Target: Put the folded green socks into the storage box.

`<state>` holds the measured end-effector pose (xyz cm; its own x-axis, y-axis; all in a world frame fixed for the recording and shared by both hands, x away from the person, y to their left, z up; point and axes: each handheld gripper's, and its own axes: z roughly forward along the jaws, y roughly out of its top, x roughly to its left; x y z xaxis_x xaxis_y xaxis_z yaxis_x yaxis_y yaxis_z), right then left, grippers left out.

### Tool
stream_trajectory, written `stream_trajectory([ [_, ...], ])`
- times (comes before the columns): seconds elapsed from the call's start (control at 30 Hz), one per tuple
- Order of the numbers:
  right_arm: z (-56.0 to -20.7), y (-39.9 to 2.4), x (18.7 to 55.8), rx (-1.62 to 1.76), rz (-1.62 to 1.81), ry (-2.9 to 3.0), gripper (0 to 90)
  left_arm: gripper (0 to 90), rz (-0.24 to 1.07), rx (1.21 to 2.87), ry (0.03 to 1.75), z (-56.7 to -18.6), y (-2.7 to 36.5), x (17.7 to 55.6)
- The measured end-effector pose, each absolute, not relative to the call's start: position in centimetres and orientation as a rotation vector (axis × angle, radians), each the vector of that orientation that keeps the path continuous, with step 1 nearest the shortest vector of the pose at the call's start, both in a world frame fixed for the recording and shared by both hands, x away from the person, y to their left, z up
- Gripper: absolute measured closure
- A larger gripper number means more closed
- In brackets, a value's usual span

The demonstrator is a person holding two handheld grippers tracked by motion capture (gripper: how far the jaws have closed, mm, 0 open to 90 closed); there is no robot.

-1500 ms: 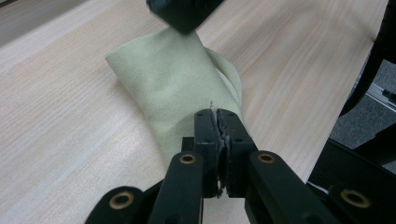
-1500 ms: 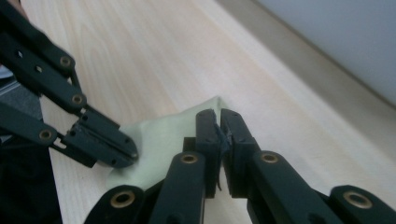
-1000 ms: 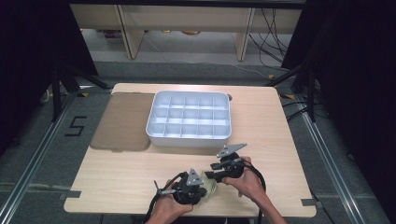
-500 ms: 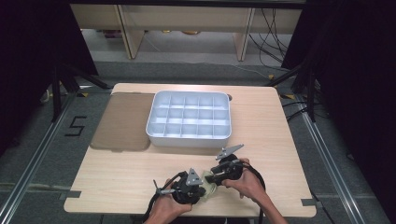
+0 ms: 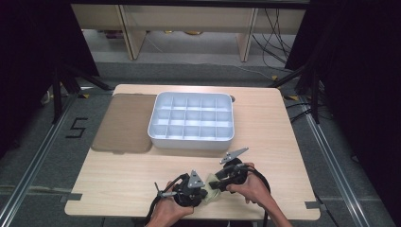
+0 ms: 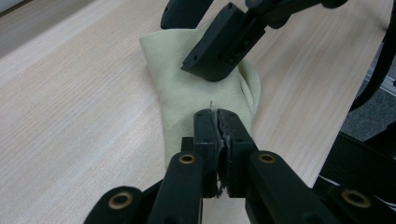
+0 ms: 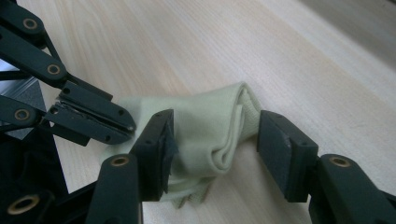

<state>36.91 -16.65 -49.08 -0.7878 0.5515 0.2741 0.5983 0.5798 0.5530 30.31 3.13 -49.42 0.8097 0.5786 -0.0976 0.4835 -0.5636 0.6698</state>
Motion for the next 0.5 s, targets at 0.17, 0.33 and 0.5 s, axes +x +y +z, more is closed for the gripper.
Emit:
stream_trajectory([
  [0.17, -49.49, -16.33, 36.77, -0.988, -0.968, -2.73, 46.5, 85.7, 0.174, 2.278, 0.771, -49.44, 3.15, 30.32],
  [0.33, -49.49, -16.18, 36.63, -0.983, -0.947, -2.736, 46.2, 85.6, 0.172, 2.269, 0.779, -49.49, 3.11, 30.27],
  [0.5, -49.55, -16.15, 36.57, -0.978, -0.956, -2.726, 50.2, 85.5, 0.177, 2.268, 0.787, -49.48, 3.08, 30.17],
])
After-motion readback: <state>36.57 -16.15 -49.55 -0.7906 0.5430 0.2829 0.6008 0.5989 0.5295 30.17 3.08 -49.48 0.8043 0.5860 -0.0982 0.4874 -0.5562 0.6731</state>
